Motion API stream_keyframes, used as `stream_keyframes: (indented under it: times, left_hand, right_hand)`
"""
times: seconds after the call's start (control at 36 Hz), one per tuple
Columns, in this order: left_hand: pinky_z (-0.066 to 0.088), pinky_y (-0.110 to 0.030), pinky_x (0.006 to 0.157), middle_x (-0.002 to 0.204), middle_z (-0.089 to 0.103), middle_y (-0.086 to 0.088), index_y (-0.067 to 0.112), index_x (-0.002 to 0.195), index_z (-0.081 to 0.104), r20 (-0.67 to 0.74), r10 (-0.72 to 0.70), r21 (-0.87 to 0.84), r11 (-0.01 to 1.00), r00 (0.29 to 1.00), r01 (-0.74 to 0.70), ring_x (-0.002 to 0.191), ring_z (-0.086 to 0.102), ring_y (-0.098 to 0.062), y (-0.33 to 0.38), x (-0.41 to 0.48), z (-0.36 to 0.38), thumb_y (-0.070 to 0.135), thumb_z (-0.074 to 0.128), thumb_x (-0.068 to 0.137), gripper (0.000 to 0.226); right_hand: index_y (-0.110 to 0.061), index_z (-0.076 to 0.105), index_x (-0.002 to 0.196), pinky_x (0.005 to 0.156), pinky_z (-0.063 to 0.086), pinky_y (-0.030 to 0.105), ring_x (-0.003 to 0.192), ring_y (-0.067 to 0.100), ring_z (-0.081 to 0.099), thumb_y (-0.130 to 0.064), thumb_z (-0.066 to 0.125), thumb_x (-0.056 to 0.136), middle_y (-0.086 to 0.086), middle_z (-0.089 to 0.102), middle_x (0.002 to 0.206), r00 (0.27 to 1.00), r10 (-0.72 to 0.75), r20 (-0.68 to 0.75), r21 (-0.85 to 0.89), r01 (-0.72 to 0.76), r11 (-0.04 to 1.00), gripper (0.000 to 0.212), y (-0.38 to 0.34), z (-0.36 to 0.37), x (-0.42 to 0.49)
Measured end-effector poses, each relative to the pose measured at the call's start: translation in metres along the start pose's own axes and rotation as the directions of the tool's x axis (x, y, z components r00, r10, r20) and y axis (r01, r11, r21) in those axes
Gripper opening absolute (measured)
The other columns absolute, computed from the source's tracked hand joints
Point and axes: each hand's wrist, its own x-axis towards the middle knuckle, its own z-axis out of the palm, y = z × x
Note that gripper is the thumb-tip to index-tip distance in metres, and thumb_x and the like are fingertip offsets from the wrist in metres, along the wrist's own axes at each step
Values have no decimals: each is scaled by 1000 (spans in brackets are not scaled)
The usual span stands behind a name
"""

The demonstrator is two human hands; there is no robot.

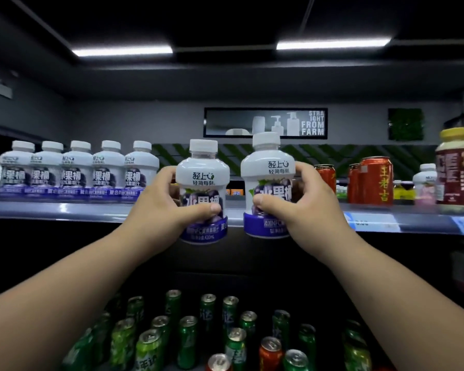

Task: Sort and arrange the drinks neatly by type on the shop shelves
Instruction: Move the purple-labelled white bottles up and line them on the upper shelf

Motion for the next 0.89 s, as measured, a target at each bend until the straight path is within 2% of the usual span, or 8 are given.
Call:
stream_keyframes:
  times: [0.11, 0.25, 0.42, 0.47, 0.53, 0.61, 0.75, 0.89]
  left_hand:
    - [55, -37, 90, 110, 70, 9, 29, 124, 55, -62, -12, -12, 1000, 998, 11, 104, 66, -10, 0, 32, 1, 40, 89, 62, 72]
    - [54, -45, 95, 111, 67, 8, 26, 121, 52, -120, -36, -7, 999, 992, 35, 104, 65, -13, -17, 79, 6, 35, 91, 65, 69]
    - [51, -44, 98, 111, 64, 11, 26, 126, 48, -165, -36, 86, 995, 986, 51, 106, 62, -15, -51, 113, 28, 40, 87, 69, 71]
    - [50, -44, 97, 114, 65, 9, 28, 130, 48, -185, -58, 107, 991, 981, 79, 106, 62, -17, -64, 116, 36, 54, 80, 71, 72]
    - [49, -42, 93, 115, 65, 9, 32, 133, 46, -198, -55, 212, 972, 979, 98, 105, 62, -18, -71, 116, 41, 65, 70, 74, 72]
    - [47, -38, 84, 112, 61, 10, 32, 133, 41, -151, -49, 277, 957, 987, 90, 101, 61, -17, -71, 118, 46, 62, 66, 82, 64]
    - [48, -40, 84, 111, 61, 5, 27, 124, 42, -85, -71, 287, 953, 994, 92, 96, 61, -17, -70, 126, 39, 55, 68, 85, 55]
    - [43, -35, 82, 113, 59, 2, 21, 126, 40, 48, -119, 315, 944, 992, 98, 95, 59, -13, -76, 132, 18, 50, 70, 86, 58]
  right_hand:
    - [-38, 52, 123, 84, 57, 32, 96, 2, 65, -44, 84, 75, -17, 67, 106, 1000, -11, -21, -74, 9, 997, 58, 0, 6, 33]
    - [-38, 48, 124, 86, 58, 47, 102, 14, 64, -61, 74, 71, -11, 65, 112, 993, 4, -122, -187, -27, 982, 64, 16, 28, 74]
    - [-30, 47, 123, 85, 53, 42, 102, 22, 63, -58, 72, 80, -5, 64, 114, 973, 93, -212, -275, -150, 950, 58, 51, 60, 100]
    - [-30, 46, 128, 79, 50, 37, 100, 22, 62, -60, 67, 82, -6, 64, 114, 968, 112, -224, -323, -183, 929, 58, 61, 65, 103]
    - [-31, 44, 133, 82, 51, 39, 102, 22, 61, -61, 66, 83, -7, 63, 117, 972, 100, -211, -350, -171, 921, 62, 66, 68, 107]
    - [-30, 43, 132, 88, 54, 45, 104, 22, 62, -61, 68, 83, -7, 64, 117, 983, 80, -163, -394, -140, 908, 63, 68, 70, 110]
    - [-24, 36, 138, 93, 52, 49, 109, 27, 61, -58, 69, 85, 0, 62, 124, 990, 104, -95, -484, -137, 864, 71, 58, 71, 110]
    - [-22, 38, 126, 86, 55, 47, 103, 25, 62, -70, 61, 85, 0, 61, 117, 981, 164, -104, -568, -193, 800, 67, 54, 74, 105]
